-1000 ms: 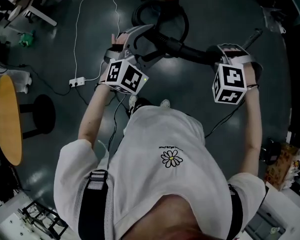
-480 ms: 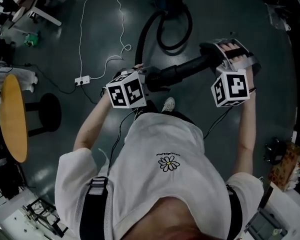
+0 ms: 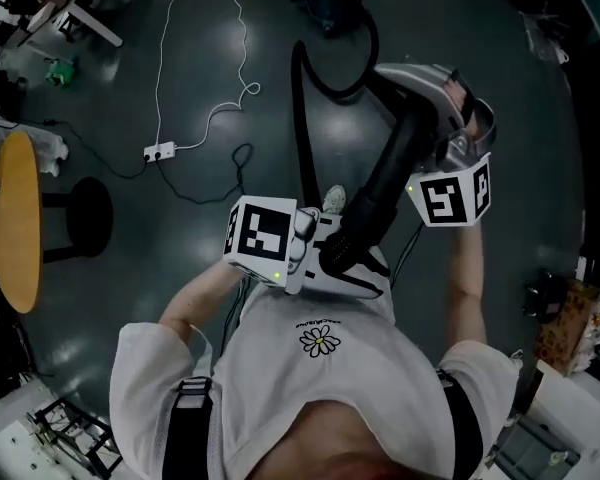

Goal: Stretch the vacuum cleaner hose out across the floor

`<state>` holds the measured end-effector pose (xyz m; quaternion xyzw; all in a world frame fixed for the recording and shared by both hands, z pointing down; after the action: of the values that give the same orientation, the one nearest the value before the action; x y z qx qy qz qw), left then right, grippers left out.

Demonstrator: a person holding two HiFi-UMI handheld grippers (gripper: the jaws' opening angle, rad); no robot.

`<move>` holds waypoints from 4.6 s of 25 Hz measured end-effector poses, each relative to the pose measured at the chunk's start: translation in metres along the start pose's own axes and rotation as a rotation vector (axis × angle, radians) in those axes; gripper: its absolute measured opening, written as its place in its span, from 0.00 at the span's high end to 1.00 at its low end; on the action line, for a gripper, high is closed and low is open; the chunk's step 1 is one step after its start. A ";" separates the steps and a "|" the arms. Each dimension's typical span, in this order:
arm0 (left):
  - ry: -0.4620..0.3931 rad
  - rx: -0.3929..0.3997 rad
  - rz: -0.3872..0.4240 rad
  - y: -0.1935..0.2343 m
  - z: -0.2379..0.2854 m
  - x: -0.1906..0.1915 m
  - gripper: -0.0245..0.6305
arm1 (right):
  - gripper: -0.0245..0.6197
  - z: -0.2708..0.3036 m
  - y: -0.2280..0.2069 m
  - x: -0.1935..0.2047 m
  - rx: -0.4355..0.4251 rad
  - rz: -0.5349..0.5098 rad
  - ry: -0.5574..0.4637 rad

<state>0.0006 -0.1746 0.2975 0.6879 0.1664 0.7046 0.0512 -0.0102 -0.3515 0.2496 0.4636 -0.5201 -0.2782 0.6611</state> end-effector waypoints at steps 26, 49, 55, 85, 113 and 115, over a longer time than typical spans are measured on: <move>-0.500 -0.002 -0.311 -0.572 0.248 0.210 0.81 | 0.85 -0.319 0.411 -0.455 -0.207 0.629 0.113; -0.297 -0.212 -0.086 -0.679 0.193 0.191 0.81 | 0.51 -0.404 0.465 -0.460 -0.133 1.309 0.234; -0.357 -0.349 -0.081 -0.694 0.171 0.185 0.81 | 0.51 -0.356 0.532 -0.496 -0.471 1.340 0.160; -0.249 -0.402 0.028 -0.720 0.178 0.117 0.81 | 0.53 -0.171 0.616 -0.501 -0.874 1.152 0.204; -0.165 -0.829 0.176 -0.574 0.076 0.094 0.49 | 0.63 -0.343 0.157 -0.520 0.133 -0.992 0.489; -0.055 -0.819 0.249 -0.555 0.093 0.075 0.49 | 0.63 -0.354 0.157 -0.548 0.186 -1.004 0.417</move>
<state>0.0017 0.3842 0.1993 0.6441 -0.2126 0.6948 0.2391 0.1404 0.2943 0.1458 0.7565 -0.1154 -0.4146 0.4925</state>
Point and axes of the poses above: the fingertips, and each gripper's own axes: z forward along the fingers, y to its left, x out of its underside, the point moved 6 cm from there along -z, backward along the fingers
